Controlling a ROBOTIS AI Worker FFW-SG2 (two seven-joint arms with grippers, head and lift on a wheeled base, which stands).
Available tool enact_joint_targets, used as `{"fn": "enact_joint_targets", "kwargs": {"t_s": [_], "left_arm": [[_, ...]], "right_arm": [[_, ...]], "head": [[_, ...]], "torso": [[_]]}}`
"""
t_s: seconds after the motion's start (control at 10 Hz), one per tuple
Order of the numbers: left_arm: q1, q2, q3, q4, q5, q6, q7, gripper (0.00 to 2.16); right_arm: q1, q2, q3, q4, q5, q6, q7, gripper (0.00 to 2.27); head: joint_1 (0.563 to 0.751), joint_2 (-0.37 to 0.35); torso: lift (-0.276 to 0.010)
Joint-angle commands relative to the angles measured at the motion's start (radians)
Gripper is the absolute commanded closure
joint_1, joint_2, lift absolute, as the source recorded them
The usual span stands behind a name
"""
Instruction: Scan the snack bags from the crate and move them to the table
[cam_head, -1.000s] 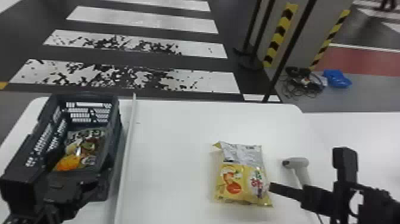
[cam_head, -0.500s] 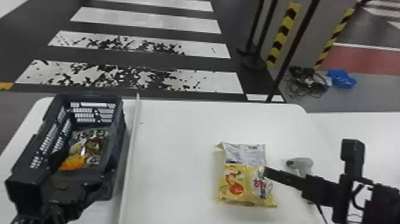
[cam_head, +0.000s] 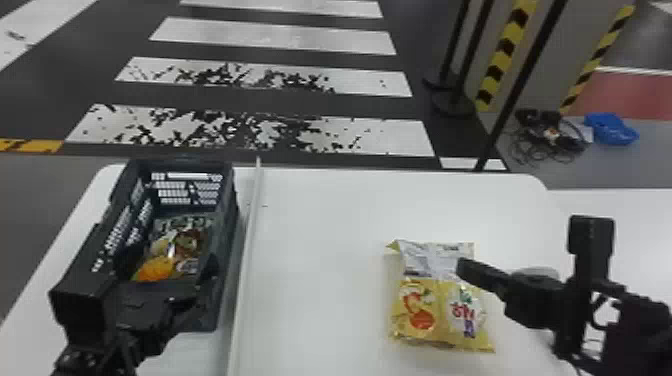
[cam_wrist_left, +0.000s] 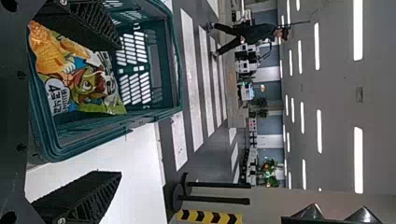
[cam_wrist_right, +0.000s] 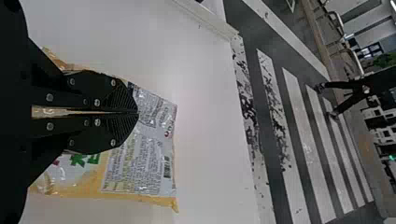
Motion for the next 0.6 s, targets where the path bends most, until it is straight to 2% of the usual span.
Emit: {"fn": "enact_joint_targets", "kwargs": {"t_s": [0.0,0.1,0.5], "left_arm": [[-0.008,0.0,0.0,0.007,0.003,-0.007,0.0,0.04],[-0.009,0.0,0.0,0.007,0.003,-0.011,0.006,0.04],[-0.017,0.003,0.006,0.015,0.017,-0.032,0.011,0.04]], "right_arm": [[-0.018,0.002,0.091,0.057,0.11,-0.175,-0.001,2.24],[-0.025,0.002,0.125,0.111,0.134,-0.274,-0.002,2.24],[0.024,0.023,0.153,0.146,0.154,-0.369,-0.01,2.24]], "head": [[0.695,-0.08],[0.695,-0.068],[0.695,-0.035]], "torso": [[-0.095],[-0.095],[-0.095]]}}
